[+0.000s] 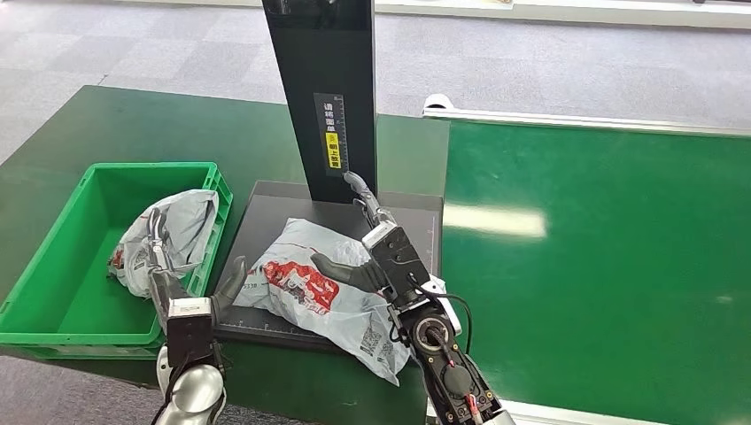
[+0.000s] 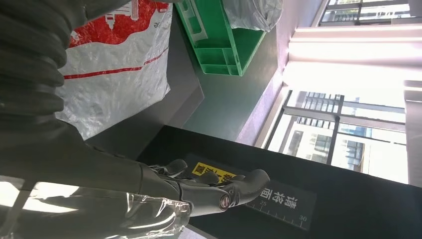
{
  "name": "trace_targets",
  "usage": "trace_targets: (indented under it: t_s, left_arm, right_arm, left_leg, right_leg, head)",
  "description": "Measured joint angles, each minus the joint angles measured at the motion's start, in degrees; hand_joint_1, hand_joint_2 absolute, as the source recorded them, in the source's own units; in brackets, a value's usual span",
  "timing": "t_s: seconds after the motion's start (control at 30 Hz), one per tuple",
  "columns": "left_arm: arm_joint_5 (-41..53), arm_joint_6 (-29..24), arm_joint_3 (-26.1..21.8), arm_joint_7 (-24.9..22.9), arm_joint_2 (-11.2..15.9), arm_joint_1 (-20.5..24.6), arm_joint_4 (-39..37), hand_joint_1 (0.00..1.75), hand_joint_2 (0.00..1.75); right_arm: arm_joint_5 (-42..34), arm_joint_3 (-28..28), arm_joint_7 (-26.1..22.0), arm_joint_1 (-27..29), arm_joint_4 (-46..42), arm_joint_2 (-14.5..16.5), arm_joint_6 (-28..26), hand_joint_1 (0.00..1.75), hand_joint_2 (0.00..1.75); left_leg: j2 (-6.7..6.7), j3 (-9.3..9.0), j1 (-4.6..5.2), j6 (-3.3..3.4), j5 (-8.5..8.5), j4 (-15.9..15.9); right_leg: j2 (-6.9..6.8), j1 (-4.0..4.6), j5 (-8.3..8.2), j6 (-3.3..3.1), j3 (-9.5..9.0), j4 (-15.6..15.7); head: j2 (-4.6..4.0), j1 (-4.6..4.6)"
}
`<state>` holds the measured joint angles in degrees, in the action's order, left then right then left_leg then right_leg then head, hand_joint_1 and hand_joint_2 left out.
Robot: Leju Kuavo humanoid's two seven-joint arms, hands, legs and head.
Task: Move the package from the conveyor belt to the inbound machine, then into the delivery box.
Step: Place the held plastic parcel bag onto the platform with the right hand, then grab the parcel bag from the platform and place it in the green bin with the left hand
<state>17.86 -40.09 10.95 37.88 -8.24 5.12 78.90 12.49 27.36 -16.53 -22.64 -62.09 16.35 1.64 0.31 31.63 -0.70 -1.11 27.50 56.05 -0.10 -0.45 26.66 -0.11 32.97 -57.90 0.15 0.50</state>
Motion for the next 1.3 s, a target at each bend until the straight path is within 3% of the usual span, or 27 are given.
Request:
trace_targets:
  t_s: [0.17,0.23,0.33,0.4,0.5,0.83,0.87,0.97,1.0,1.3]
  left_arm:
    - [0.00,0.00,0.00,0.00,0.00,0.00,0.00,0.00,1.75]
    - [0.73,1.48,0.05,-0.96,0.04,0.04,0.05,0.00,1.75]
    - [10.57,15.59,2.75,-11.13,1.06,1.84,-1.82,0.00,1.75]
    - [20.19,25.18,5.67,-18.44,1.72,3.84,-5.26,0.00,1.75]
    - [29.10,31.86,9.32,-21.31,1.63,6.20,-12.30,0.00,1.75]
    - [33.70,32.92,15.21,-19.68,-1.04,13.97,-29.19,0.00,1.75]
    - [33.85,32.92,15.46,-19.70,-1.22,14.51,-30.12,0.23,1.75]
    - [33.96,32.74,16.00,-19.64,-1.69,15.70,-32.39,1.46,1.75]
    - [33.81,32.47,16.08,-19.44,-1.82,15.95,-33.01,1.64,1.75]
    - [26.64,28.32,15.01,-14.49,-2.34,15.14,-31.37,1.71,1.75]
  right_arm:
    - [-0.06,0.00,-0.16,0.01,-0.02,0.00,-0.04,0.00,1.75]
    - [-2.25,-0.37,-2.75,0.68,-2.26,-0.21,-1.31,0.00,1.75]
    - [-14.06,-6.95,-10.87,5.99,-19.53,-2.16,-0.79,0.00,1.75]
    - [-18.65,-12.48,-12.89,8.97,-29.60,-3.03,0.30,0.00,1.75]
    - [-18.80,-17.45,-13.15,11.00,-35.94,-3.39,0.13,0.00,1.75]
    - [-18.57,-22.35,-15.82,13.76,-39.91,-3.69,-0.19,0.00,1.75]
    - [-18.57,-22.45,-15.82,13.77,-40.01,-3.69,-0.26,0.00,1.75]
    - [-18.56,-22.75,-15.67,13.76,-40.28,-3.69,-0.53,0.00,1.75]
    - [-18.55,-22.86,-15.55,13.76,-40.33,-3.69,-0.72,0.00,1.75]
    - [-18.46,-24.26,-14.80,14.47,-41.66,-3.69,-2.30,0.00,1.75]
  left_leg:
    - [0.00,0.00,0.00,0.00,0.00,0.00]
    - [0.00,0.00,0.00,0.00,0.00,0.01]
    - [-0.07,0.02,0.07,0.02,0.02,0.03]
    - [-0.07,0.01,0.12,0.04,0.04,0.03]
    - [-0.01,-0.02,0.14,0.05,0.05,0.03]
    - [-0.28,-0.34,0.13,0.07,0.04,0.00]
    - [-0.32,-0.40,0.14,0.08,0.03,0.00]
    - [-0.45,-0.51,0.16,0.14,0.01,0.00]
    - [-0.48,-0.54,0.17,0.15,0.01,0.00]
    - [-0.50,-0.56,0.18,0.19,-0.03,0.01]
  right_leg:
    - [0.00,0.00,0.00,0.00,0.00,0.00]
    - [-0.01,0.00,0.00,0.00,0.02,0.00]
    - [-0.04,-0.07,0.00,0.02,0.05,0.03]
    - [-0.05,-0.13,0.00,0.04,0.03,0.04]
    - [-0.03,-0.15,-0.02,0.05,0.00,0.04]
    - [-0.29,-0.15,0.05,0.12,-0.50,0.04]
    - [-0.35,-0.15,0.06,0.14,-0.59,0.05]
    - [-0.49,-0.19,0.08,0.17,-0.80,0.06]
    - [-0.51,-0.21,0.08,0.18,-0.84,0.06]
    - [-0.49,-0.23,0.05,0.21,-0.78,0.06]
  head:
    - [-0.01,0.01]
    - [-0.02,0.01]
    - [-0.01,0.01]
    - [-0.01,0.01]
    - [-0.01,0.01]
    - [-0.01,0.03]
    - [-0.01,0.02]
    - [-0.01,0.01]
    - [-0.01,0.01]
    - [-0.01,0.02]
